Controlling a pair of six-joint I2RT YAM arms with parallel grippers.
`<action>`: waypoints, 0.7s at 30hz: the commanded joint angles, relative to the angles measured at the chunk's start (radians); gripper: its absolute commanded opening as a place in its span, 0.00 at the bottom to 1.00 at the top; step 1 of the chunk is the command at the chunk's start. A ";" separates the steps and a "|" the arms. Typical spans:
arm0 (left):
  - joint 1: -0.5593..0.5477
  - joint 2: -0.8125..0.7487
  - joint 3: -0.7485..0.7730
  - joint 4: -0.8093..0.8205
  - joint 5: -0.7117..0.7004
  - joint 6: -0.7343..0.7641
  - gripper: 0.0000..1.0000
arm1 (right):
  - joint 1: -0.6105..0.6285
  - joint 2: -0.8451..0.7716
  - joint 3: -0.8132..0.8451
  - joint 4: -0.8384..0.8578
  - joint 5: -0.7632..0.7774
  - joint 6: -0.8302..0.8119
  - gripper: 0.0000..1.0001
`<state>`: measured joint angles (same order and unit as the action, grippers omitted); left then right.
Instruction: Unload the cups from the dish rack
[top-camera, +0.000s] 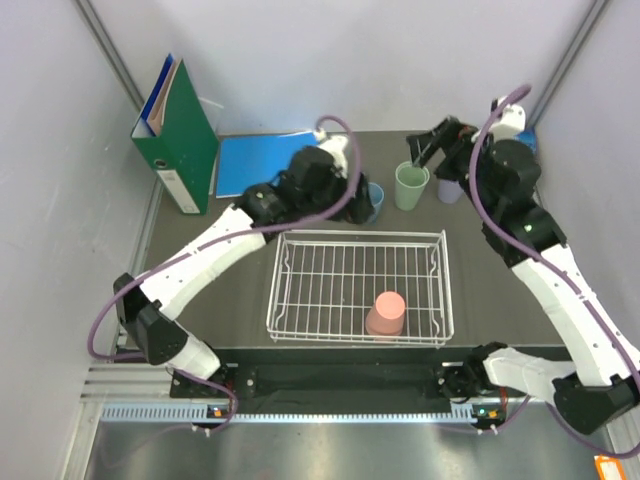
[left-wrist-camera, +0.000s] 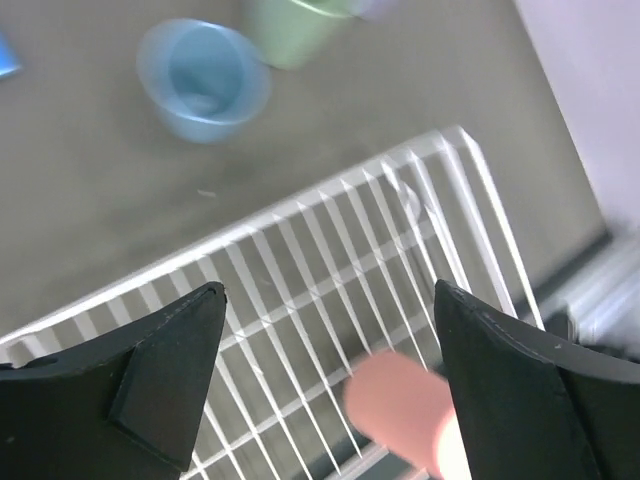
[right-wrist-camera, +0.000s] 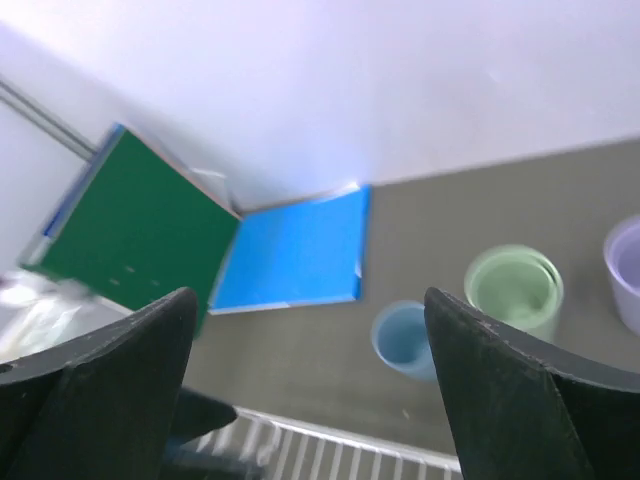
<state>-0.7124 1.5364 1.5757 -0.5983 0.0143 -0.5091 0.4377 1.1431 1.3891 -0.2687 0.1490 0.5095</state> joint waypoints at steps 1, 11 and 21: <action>-0.186 -0.016 0.024 -0.080 -0.105 0.144 0.91 | 0.001 -0.058 -0.156 0.019 0.098 0.003 0.96; -0.518 -0.007 -0.077 -0.153 -0.246 0.209 0.99 | 0.001 -0.135 -0.206 -0.089 0.095 -0.019 0.98; -0.567 0.054 -0.120 -0.143 -0.231 0.175 0.99 | 0.001 -0.177 -0.263 -0.109 0.067 -0.006 0.98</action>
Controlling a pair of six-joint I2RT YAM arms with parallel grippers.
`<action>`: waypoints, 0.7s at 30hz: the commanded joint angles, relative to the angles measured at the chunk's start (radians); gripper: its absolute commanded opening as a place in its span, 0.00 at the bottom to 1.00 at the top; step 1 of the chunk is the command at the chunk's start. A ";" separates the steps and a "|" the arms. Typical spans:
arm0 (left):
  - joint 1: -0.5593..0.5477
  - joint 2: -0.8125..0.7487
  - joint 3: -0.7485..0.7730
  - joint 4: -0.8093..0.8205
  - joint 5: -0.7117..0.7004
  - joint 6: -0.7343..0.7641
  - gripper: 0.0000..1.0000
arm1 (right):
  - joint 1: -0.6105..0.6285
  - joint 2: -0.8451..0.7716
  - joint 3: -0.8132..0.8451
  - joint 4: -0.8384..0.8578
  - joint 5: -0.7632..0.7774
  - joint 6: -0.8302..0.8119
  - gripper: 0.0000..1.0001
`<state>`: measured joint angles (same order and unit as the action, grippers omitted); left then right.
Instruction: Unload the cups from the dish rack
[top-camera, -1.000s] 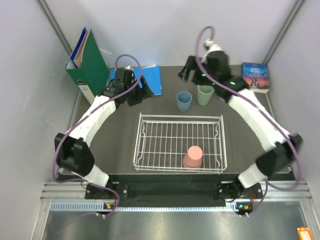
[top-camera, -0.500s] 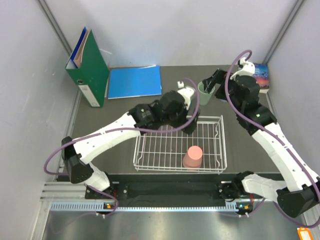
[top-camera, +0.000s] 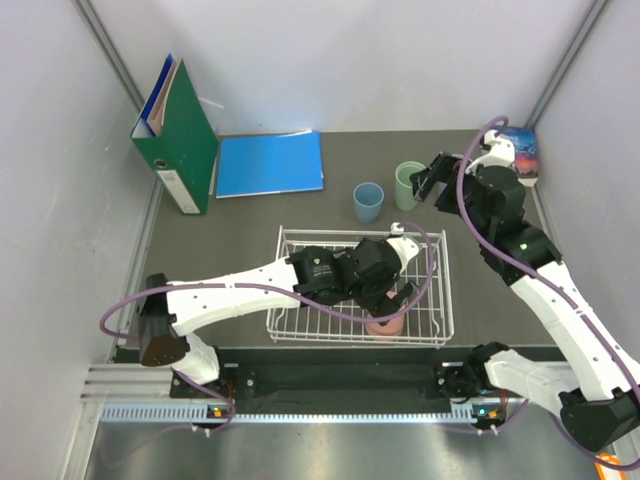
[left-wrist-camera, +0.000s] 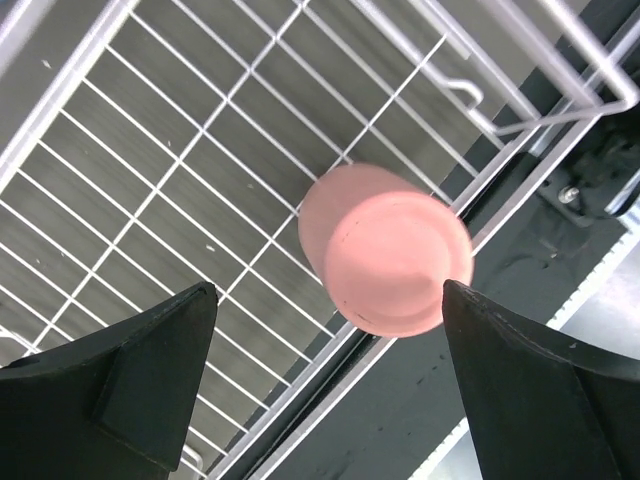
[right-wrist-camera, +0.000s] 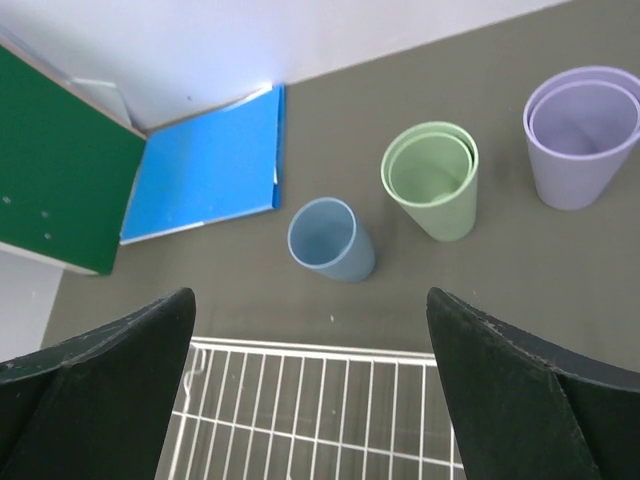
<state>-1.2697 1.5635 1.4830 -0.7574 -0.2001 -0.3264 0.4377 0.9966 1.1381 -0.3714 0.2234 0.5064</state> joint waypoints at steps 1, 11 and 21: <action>-0.010 0.035 -0.032 0.024 -0.016 -0.008 0.99 | 0.001 -0.032 -0.014 -0.012 -0.009 -0.003 0.98; -0.008 0.055 -0.023 0.084 -0.012 -0.023 0.99 | -0.001 -0.046 -0.018 -0.040 -0.016 -0.019 0.98; -0.008 -0.017 -0.021 0.069 -0.335 -0.140 0.99 | 0.001 -0.059 -0.030 -0.145 -0.143 -0.107 0.98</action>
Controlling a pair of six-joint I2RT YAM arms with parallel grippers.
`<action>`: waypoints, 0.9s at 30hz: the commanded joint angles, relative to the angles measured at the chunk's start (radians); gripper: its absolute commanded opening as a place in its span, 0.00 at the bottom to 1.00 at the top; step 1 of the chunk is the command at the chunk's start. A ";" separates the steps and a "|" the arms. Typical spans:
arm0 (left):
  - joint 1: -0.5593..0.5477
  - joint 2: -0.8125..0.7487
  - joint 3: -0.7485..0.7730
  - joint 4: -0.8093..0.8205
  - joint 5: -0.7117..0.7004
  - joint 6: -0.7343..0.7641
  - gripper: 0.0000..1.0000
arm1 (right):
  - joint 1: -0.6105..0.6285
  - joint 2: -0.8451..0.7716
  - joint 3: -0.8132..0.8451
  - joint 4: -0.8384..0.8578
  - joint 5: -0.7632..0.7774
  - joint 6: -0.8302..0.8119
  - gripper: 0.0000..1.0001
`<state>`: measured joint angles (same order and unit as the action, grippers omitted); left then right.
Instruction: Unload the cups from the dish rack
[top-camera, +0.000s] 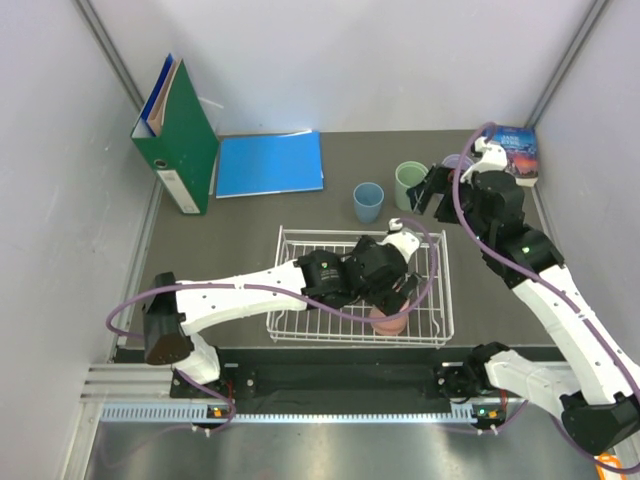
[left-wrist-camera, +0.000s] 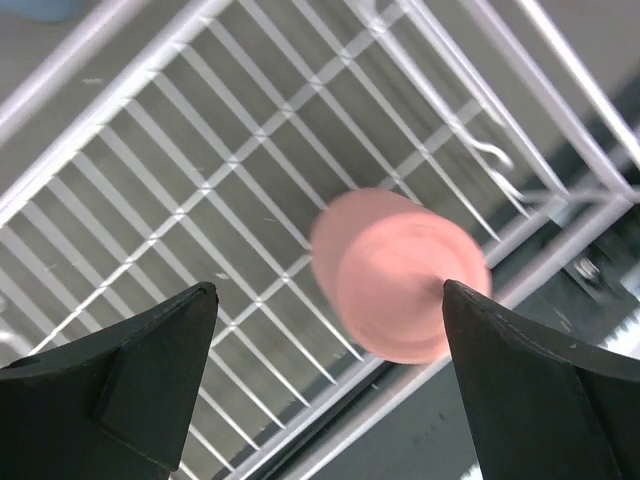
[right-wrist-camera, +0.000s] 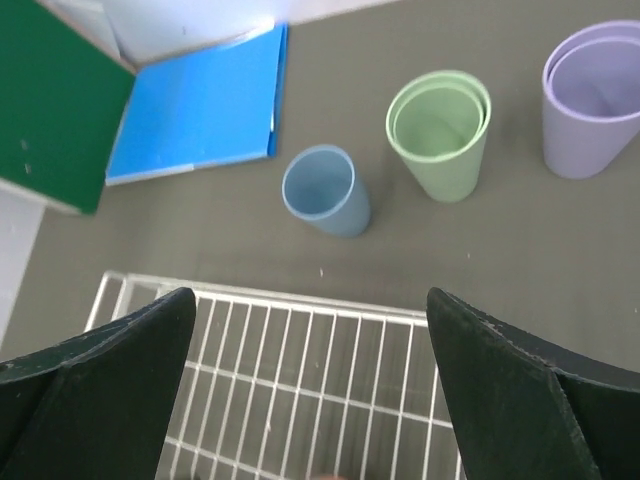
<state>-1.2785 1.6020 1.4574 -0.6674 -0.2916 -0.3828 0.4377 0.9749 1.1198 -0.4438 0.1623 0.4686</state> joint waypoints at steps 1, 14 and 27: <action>0.005 -0.083 -0.005 -0.018 -0.292 -0.117 0.99 | 0.002 -0.053 -0.047 -0.090 -0.086 -0.079 0.98; 0.229 -0.238 -0.089 -0.006 -0.422 -0.272 0.99 | 0.004 -0.343 -0.222 -0.271 -0.265 -0.064 0.97; 0.346 -0.191 -0.170 -0.040 -0.359 -0.395 0.99 | 0.062 -0.340 -0.198 -0.335 -0.360 -0.071 0.98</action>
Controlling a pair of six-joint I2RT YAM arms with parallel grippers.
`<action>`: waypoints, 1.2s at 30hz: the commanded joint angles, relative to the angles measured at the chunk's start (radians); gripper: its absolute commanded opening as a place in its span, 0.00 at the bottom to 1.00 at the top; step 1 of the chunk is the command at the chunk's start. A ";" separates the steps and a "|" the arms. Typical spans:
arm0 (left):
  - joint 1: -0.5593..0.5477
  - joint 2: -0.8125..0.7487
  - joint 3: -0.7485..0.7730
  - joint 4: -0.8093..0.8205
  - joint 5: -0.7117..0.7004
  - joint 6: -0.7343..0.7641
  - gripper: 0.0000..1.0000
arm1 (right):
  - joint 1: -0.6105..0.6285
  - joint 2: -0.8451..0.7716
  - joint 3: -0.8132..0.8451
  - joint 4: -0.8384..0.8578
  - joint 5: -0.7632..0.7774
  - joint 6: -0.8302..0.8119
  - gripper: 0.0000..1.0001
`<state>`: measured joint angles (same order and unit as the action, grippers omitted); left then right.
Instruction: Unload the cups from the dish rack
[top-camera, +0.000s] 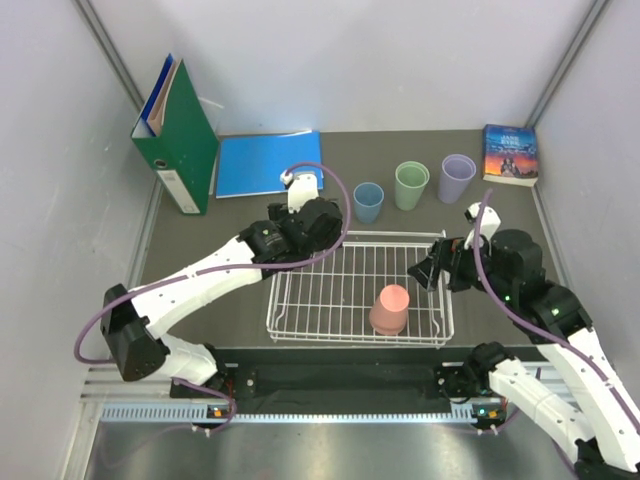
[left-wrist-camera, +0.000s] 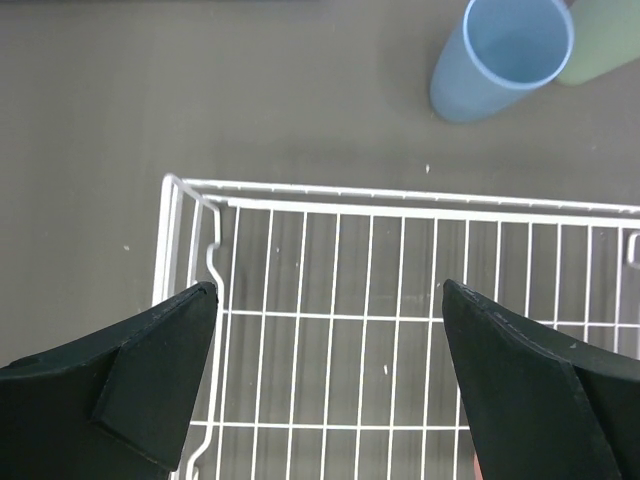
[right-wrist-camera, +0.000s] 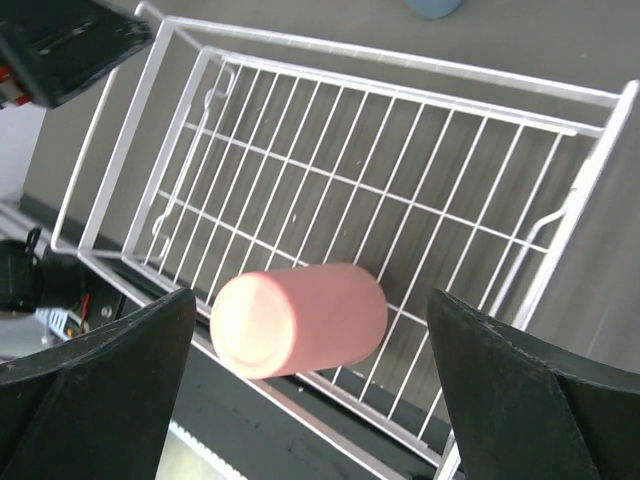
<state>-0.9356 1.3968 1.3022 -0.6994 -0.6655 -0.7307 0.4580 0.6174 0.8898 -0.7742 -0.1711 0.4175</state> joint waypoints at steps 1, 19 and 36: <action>0.003 0.018 -0.020 -0.012 0.015 -0.059 0.99 | 0.053 0.022 0.034 -0.008 0.019 -0.022 0.97; 0.003 -0.007 -0.041 -0.029 -0.012 -0.091 0.99 | 0.163 0.499 0.523 0.030 0.811 -0.232 0.94; 0.004 -0.048 -0.072 -0.020 -0.034 -0.059 0.99 | 0.755 0.423 0.264 -0.188 0.912 0.250 0.95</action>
<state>-0.9356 1.3869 1.2388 -0.7269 -0.6750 -0.8082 1.1240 1.0565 1.1378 -0.8902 0.6518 0.5003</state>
